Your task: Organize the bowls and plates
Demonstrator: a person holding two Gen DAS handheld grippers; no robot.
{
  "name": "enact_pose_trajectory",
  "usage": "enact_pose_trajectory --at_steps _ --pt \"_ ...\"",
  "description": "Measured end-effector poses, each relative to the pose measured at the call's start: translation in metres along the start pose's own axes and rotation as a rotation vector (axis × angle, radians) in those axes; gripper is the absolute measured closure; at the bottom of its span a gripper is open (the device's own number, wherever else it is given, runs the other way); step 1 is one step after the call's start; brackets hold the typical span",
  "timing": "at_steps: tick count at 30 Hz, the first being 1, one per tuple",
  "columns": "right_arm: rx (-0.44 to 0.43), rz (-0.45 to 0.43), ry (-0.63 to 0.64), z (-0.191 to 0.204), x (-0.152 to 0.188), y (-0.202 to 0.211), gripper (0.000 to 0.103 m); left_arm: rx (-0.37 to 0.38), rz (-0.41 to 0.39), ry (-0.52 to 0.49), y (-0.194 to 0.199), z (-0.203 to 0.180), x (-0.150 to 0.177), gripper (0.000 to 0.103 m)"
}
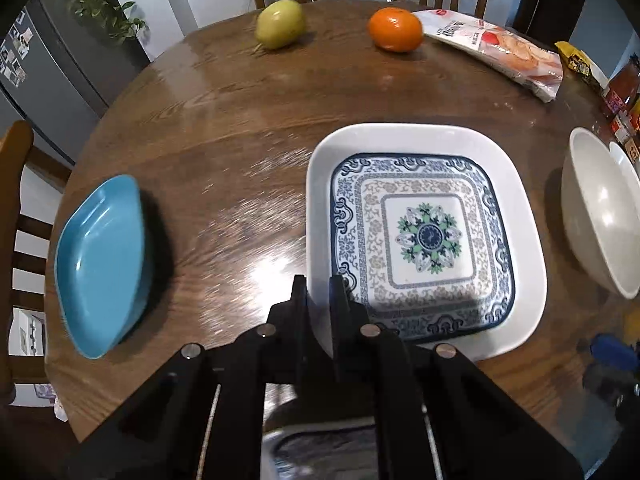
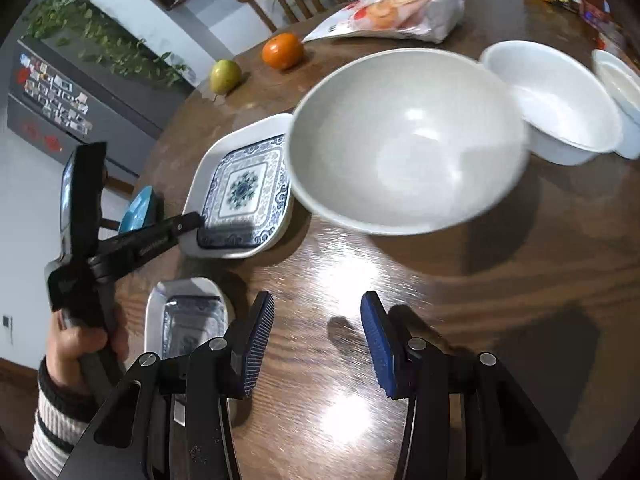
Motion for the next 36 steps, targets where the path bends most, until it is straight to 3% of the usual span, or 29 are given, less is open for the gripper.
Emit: enact_pose_trajectory --at_steps 9,19,24,36 --pt "0.009 0.005 0.086 0.048 -0.024 -0.043 0.057 0.003 0.008 0.061 0.001 0.036 0.013 0.094" --pt "0.137 0.001 0.181 0.065 -0.045 -0.08 0.057 0.026 -0.008 0.061 0.003 0.041 0.015 0.094" --pt "0.145 -0.001 0.209 0.07 -0.046 -0.087 0.089 0.038 -0.015 0.068 0.005 0.044 0.017 0.094" --pt "0.109 -0.013 0.221 0.077 -0.053 -0.077 0.094 0.035 -0.073 0.103 0.015 0.048 0.01 0.095"
Point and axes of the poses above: each gripper's, at about its wrist camera, not at the fingertips, and y roughly against the way its jaws point, z to its left, x to its underside, the point moved 10 cm from there along -y, roughly the way its jaws point, and after that the axes turned 4 degrees about -z, right-handed, at the moved point
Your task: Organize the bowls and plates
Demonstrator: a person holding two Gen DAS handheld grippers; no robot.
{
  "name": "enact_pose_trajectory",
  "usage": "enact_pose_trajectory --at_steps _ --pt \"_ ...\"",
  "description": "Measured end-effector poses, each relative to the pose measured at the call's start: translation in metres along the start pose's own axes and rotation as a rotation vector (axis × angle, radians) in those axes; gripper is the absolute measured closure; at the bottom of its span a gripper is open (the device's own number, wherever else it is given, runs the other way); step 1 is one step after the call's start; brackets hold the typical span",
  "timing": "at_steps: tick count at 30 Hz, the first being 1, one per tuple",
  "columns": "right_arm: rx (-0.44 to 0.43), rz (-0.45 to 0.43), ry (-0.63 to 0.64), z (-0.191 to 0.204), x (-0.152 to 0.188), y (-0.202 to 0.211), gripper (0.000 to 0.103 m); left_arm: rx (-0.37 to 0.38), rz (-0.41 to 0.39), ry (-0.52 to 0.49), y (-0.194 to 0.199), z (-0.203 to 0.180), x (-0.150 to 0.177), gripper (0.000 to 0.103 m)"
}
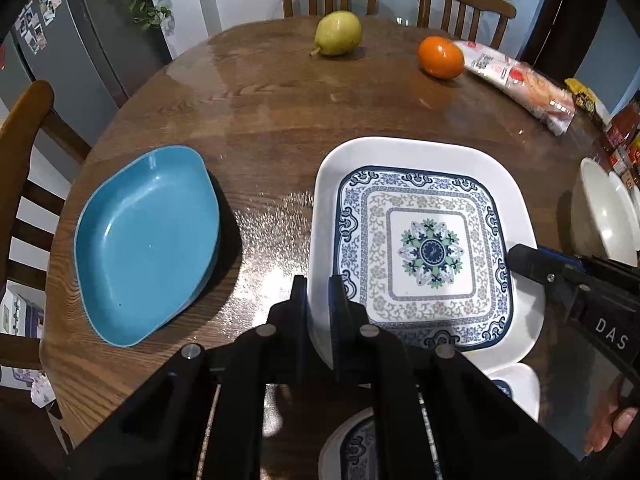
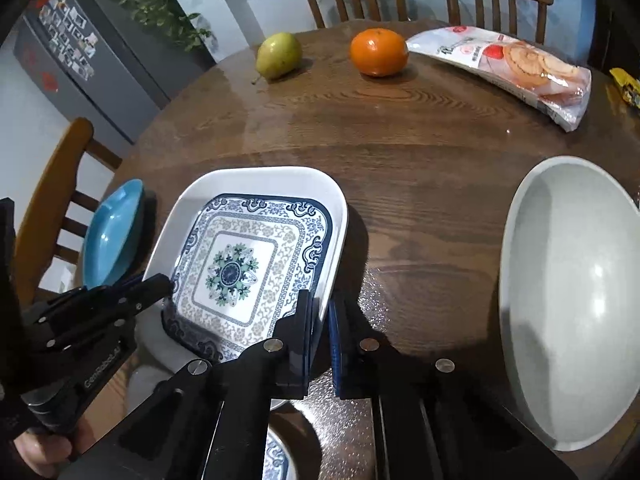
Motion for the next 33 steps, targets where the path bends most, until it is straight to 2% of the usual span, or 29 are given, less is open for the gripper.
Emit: enact_pose_trajectory --at_steps 7,13,20,27,33 --pt "-0.042 -0.062 -0.002 0.011 -0.009 0.037 0.093 -0.002 -0.072 -0.001 0.037 -0.004 -0.007 0.095" --pt "-0.09 -0.085 -0.007 0.016 -0.003 0.066 0.093 -0.003 -0.117 0.007 0.069 -0.007 0.004 0.095" --pt "-0.129 -0.053 -0.006 0.021 0.028 0.08 0.093 -0.019 -0.096 0.019 0.085 -0.01 0.037 0.095" --pt "-0.156 0.031 -0.002 0.022 0.075 0.073 0.093 -0.035 -0.049 0.047 0.09 -0.011 0.08 0.095" --pt "-0.165 0.084 0.032 0.026 0.101 0.068 0.093 -0.053 -0.021 0.061 0.094 -0.009 0.106 0.095"
Point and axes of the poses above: each gripper's, at about its wrist camera, not at the fingertips, and y roughly against the way its jaws point, z to its left, x to its underside, the point moved 10 cm from there along -y, roughly the way its jaws point, and after that the axes turned 4 degrees about -z, right-handed, at the moved point
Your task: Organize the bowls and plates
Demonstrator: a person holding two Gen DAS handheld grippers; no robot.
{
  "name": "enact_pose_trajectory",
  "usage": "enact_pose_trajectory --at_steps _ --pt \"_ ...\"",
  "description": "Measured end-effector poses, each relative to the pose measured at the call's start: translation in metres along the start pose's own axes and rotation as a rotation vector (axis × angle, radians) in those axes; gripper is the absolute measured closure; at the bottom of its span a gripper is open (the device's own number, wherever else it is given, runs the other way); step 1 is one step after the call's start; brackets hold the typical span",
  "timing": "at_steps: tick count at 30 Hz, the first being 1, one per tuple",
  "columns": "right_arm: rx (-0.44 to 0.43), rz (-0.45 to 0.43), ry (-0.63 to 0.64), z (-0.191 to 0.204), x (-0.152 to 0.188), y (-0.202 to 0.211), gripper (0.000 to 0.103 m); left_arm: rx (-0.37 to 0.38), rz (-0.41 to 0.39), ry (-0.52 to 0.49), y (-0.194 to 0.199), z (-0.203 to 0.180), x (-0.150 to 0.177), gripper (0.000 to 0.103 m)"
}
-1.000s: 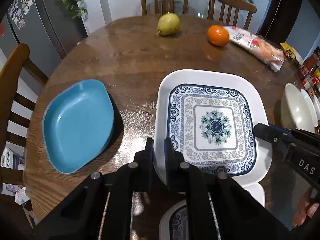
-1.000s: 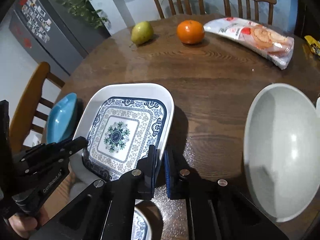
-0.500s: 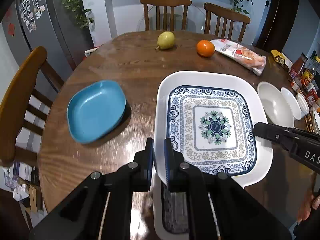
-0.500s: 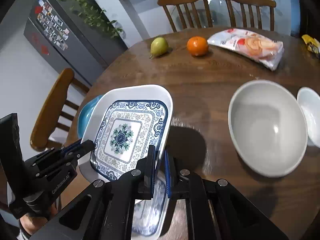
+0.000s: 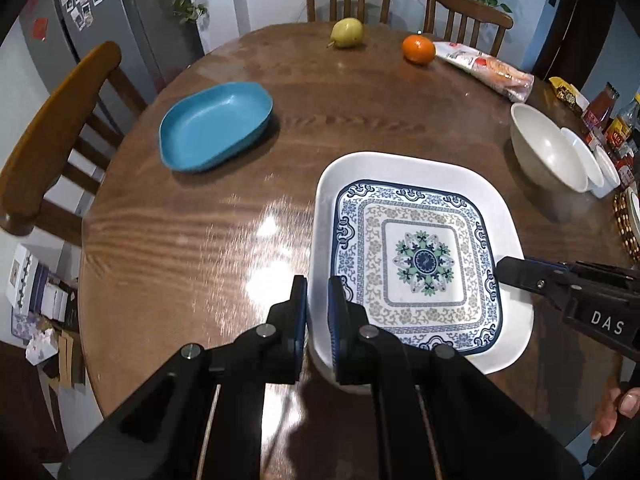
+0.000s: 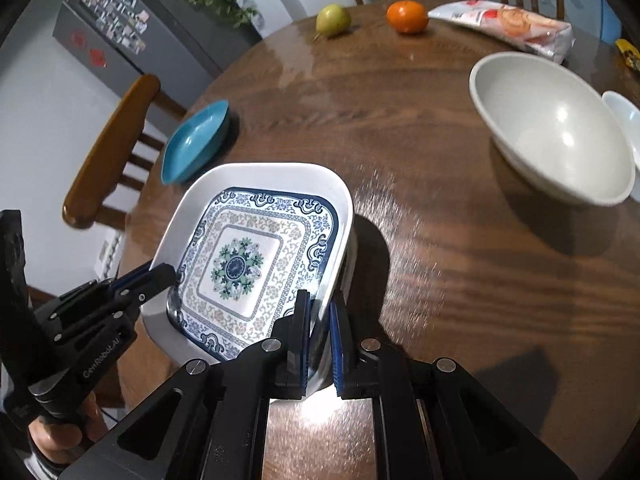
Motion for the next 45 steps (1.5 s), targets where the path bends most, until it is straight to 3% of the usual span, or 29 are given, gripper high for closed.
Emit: enact_pose_trajectory --at_steps 13,23,27,28,30,33,35,40,45 --pt "0.068 0.02 0.077 0.005 0.008 -0.007 0.092 -0.024 0.037 0.0 -0.01 0.001 0.017 0.094" --pt "0.103 0.015 0.083 0.003 0.007 -0.005 0.088 -0.034 -0.009 0.004 -0.002 0.006 0.009 0.09" --pt "0.116 -0.025 0.095 0.005 0.002 0.005 0.087 -0.028 -0.04 0.031 0.005 0.01 0.003 0.045" --pt "0.12 -0.034 0.098 0.006 0.001 0.008 0.085 -0.03 -0.052 0.034 0.008 0.011 0.001 0.044" --pt "0.121 -0.051 0.102 0.007 -0.002 0.015 0.068 -0.032 -0.064 0.038 0.012 0.012 -0.003 0.04" --pt "0.129 -0.085 0.095 0.004 -0.005 0.027 0.045 -0.028 -0.08 0.052 0.018 0.013 -0.008 0.021" --pt "0.129 -0.102 0.085 0.002 -0.007 0.034 0.041 -0.018 -0.088 0.07 0.021 0.012 -0.009 0.017" --pt "0.111 -0.112 0.045 -0.003 -0.007 0.045 0.041 0.023 -0.083 0.096 0.025 0.008 -0.007 0.006" --pt "0.105 -0.143 0.025 -0.005 -0.011 0.056 0.04 0.026 -0.07 0.125 0.02 0.009 -0.013 0.003"
Point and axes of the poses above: each gripper's, at about its wrist camera, not at the fingertips, and y roughly against the way its jaws point, z to its left, x to its underside, the point moved 10 cm from there along -y, roughly the way its jaws point, and after that the axes turned 4 degrees about -z, right-handed, at the moved point
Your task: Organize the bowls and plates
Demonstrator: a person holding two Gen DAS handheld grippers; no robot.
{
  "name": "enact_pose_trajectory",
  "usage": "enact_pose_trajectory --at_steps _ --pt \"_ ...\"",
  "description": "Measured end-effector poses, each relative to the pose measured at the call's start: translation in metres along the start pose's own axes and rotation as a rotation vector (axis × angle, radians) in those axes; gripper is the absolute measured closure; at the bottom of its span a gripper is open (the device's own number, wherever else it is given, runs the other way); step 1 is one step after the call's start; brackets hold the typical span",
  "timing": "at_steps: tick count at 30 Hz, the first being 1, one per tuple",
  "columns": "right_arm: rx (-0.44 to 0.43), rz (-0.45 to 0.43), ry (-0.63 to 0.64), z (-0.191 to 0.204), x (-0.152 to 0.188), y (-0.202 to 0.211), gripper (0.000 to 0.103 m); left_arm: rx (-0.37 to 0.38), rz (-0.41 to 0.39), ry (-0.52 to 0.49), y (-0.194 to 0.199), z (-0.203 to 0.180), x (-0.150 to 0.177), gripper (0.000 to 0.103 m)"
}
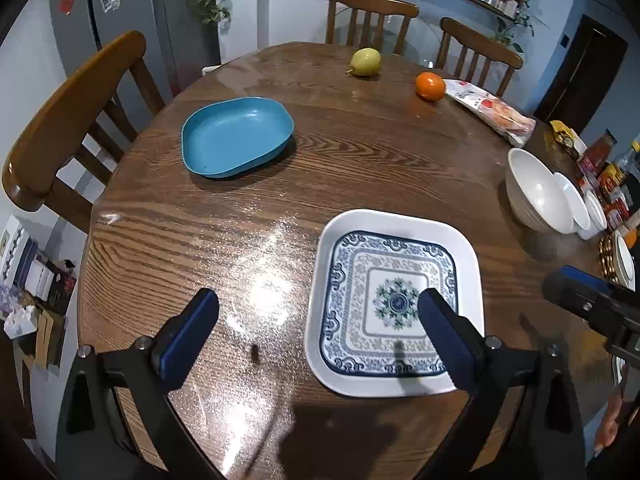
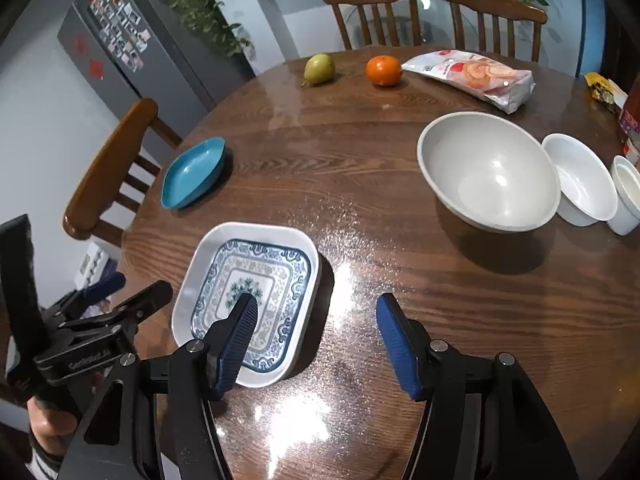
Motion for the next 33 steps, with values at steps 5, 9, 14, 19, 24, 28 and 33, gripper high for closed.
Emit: enact_pose_trajectory --at_steps 5,9,14,19,24,28,33 --pt "-0.014 -0.008 -0.009 0.001 -0.005 0.001 0.04 -0.033 -0.01 0.024 0.001 0.011 -0.011 0.001" --pt "-0.018 -0.011 0.001 0.004 -0.011 -0.002 0.04 -0.059 -0.026 0.038 0.003 0.023 -0.022 0.001" --pt "-0.018 -0.014 0.03 0.011 -0.019 -0.007 0.04 -0.085 -0.041 0.063 0.006 0.037 -0.034 0.001" --pt "-0.026 -0.002 0.057 0.021 -0.021 -0.013 0.04 -0.102 -0.053 0.068 0.01 0.044 -0.04 0.001" --pt "-0.037 0.006 0.074 0.028 -0.024 -0.019 0.04 -0.11 -0.042 0.078 0.011 0.049 -0.041 0.001" --pt "-0.039 0.007 0.078 0.03 -0.027 -0.022 0.04 -0.119 -0.045 0.081 0.014 0.051 -0.041 0.001" --pt "-0.033 0.011 0.078 0.03 -0.028 -0.023 0.04 -0.136 -0.048 0.095 0.018 0.054 -0.041 0.001"
Point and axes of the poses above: each gripper's, at about its wrist camera, not at the fingertips, and y roughly against the way its jaws point, z to its left, x to its underside, the point moved 10 cm from there along -y, roughly the way its jaws point, and after that the axes turned 4 degrees about -z, right-handed, at the moved point
